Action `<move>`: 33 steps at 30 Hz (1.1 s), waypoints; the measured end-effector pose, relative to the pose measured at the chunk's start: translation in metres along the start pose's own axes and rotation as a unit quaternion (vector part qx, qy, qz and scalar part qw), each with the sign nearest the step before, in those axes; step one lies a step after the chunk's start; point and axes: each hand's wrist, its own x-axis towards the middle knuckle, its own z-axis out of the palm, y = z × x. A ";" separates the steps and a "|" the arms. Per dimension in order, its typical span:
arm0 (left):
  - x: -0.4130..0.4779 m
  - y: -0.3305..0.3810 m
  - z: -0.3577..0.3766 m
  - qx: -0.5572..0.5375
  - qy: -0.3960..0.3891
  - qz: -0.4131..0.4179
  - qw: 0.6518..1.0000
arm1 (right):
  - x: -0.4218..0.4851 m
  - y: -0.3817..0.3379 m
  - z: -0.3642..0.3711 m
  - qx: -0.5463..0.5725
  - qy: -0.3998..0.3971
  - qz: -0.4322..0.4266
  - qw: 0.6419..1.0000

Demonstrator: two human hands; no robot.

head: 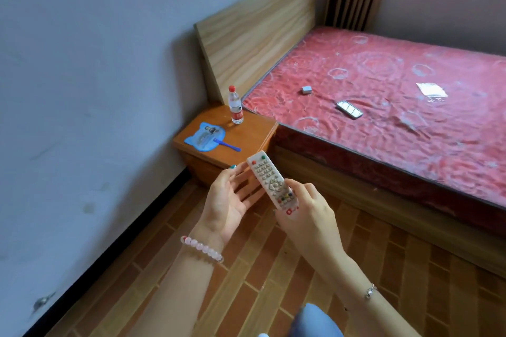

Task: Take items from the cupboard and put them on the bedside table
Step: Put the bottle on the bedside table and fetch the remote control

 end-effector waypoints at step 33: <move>0.409 0.025 0.033 -0.122 0.253 -0.061 0.958 | 0.403 0.154 0.157 -0.031 -0.273 -0.049 0.960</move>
